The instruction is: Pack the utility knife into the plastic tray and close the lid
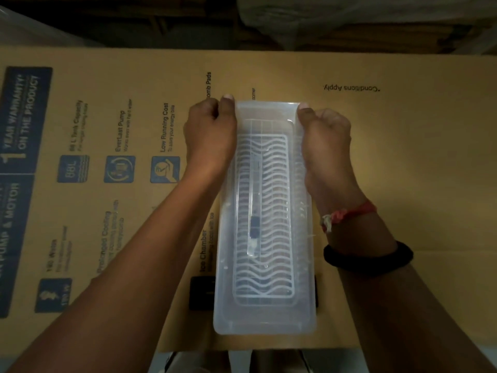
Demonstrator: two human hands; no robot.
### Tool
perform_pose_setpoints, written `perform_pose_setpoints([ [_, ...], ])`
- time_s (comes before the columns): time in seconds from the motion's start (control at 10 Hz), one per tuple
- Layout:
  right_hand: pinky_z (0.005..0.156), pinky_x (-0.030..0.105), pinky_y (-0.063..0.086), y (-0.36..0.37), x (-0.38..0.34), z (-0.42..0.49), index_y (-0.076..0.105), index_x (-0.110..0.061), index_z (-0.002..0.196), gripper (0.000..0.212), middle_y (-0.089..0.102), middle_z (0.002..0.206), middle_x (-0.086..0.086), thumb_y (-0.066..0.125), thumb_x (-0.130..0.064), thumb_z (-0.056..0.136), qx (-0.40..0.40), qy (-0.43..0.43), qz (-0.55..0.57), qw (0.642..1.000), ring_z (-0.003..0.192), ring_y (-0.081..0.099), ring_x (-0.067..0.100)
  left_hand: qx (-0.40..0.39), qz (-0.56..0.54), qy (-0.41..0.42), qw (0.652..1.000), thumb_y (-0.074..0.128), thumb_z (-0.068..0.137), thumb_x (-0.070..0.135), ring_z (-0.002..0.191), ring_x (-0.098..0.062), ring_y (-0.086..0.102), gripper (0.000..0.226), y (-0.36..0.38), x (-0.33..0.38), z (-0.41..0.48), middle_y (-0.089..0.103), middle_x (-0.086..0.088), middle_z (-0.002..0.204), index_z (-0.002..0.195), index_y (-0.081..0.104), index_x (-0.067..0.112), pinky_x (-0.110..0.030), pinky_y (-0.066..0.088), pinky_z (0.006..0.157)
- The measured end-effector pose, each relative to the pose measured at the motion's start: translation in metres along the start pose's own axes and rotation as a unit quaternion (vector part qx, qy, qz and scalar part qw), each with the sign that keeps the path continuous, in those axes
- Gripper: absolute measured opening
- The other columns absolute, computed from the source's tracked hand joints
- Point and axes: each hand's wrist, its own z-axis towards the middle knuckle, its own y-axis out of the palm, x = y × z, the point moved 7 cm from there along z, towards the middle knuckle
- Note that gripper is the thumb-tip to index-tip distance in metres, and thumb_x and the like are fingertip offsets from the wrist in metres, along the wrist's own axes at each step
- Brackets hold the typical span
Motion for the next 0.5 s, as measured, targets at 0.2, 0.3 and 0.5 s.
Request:
perform_pose_setpoints([
  [0.2,0.068,0.036,0.054,-0.001,0.004,-0.003,0.053,-0.018,0.069,0.028,0.06,0.077,0.009,0.061,-0.031,0.091,-0.011,0.014,0.021,1.0,0.069,0.058,0.021,0.01,0.006,0.004,1.0,0.048,0.096,0.041,0.058,-0.015,0.045,0.048,-0.002,0.002,-0.004,0.049,-0.003,0.063,0.069,0.054,0.002,-0.03,0.036,0.058],
  [0.3,0.077,0.047,0.059,-0.003,-0.002,-0.005,0.059,-0.018,0.072,0.024,0.065,0.079,0.008,0.063,-0.033,0.089,0.004,-0.001,-0.003,1.0,0.072,0.062,0.021,0.013,0.011,-0.006,1.0,0.051,0.096,0.041,0.053,-0.011,0.041,0.043,-0.005,0.007,-0.007,0.044,0.005,0.058,0.061,0.044,0.016,-0.028,0.034,0.055],
  [0.5,0.108,0.038,0.04,-0.007,-0.041,-0.029,0.046,-0.019,0.14,0.056,0.039,0.152,0.008,0.056,-0.044,0.092,0.026,-0.182,-0.236,0.954,0.136,0.04,0.023,0.043,0.103,0.028,0.993,0.043,0.099,0.046,0.078,-0.012,0.06,0.036,-0.025,0.028,-0.019,0.058,0.009,0.083,0.107,0.056,0.014,-0.03,0.049,0.065],
])
